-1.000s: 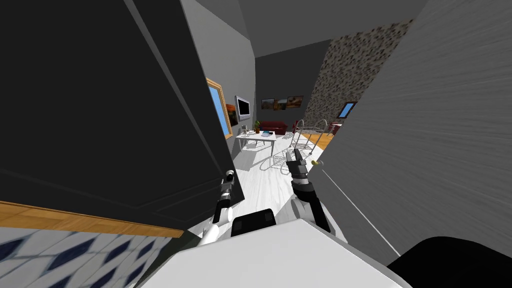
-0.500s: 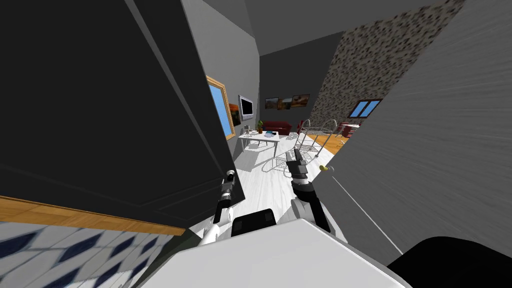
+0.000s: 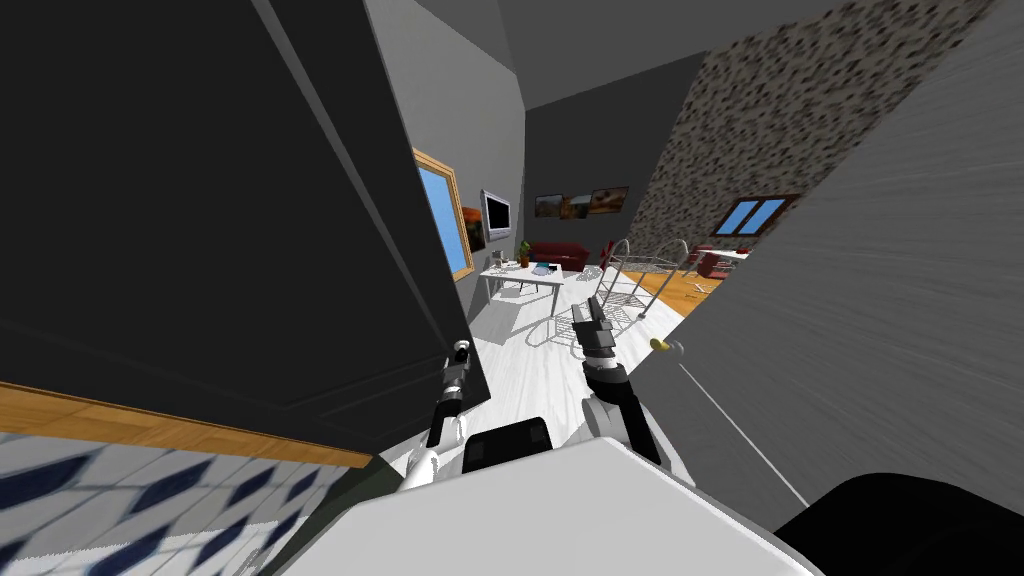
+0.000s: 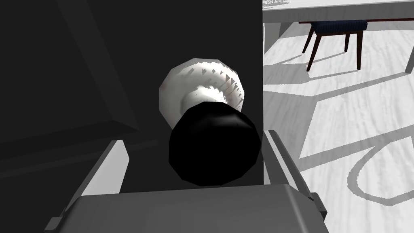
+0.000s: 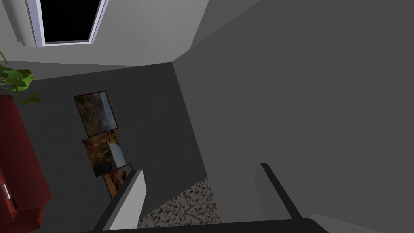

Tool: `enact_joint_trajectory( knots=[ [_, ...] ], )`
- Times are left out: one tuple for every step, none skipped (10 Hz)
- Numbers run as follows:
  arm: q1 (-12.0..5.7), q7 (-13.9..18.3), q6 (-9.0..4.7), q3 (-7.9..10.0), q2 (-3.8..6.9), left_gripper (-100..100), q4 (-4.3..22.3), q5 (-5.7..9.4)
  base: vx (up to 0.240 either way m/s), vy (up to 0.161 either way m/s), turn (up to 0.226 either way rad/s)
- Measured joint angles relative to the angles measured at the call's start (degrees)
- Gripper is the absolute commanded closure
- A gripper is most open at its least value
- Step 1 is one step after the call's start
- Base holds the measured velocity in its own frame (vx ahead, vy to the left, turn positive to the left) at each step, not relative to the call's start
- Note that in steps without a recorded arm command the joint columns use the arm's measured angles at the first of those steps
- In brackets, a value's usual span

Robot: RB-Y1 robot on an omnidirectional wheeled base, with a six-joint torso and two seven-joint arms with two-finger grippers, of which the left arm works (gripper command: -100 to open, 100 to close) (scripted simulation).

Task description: Push the door open

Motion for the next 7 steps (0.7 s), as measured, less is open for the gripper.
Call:
enact_joint_trajectory(
  knots=[
    [-0.47, 0.1, 0.21, -0.01, -0.16, 100, 0.5, -0.13, 0.088, -0.049, 0.124],
    [-0.03, 0.1, 0.03, -0.07, -0.39, 100, 0.3, -0.35, 0.084, -0.05, 0.15],
    [0.03, 0.3, -0.21, -0.2, -0.39, 100, 0.5, -0.58, 0.084, -0.042, 0.102],
    [-0.86, 0.8, -0.9, -0.12, -0.38, 100, 2.1, -0.69, 0.099, -0.036, 0.092],
    [0.05, 0.5, -0.11, 0.01, -0.63, 100, 0.4, -0.82, 0.116, -0.062, 0.159],
    [-0.48, 0.8, -0.33, -0.06, -0.65, 100, 1.2, -0.99, 0.099, -0.06, 0.139],
    [-1.33, 1.3, -1.14, 0.0, -0.66, 100, 2.7, -1.11, 0.055, -0.031, 0.055]
  ],
)
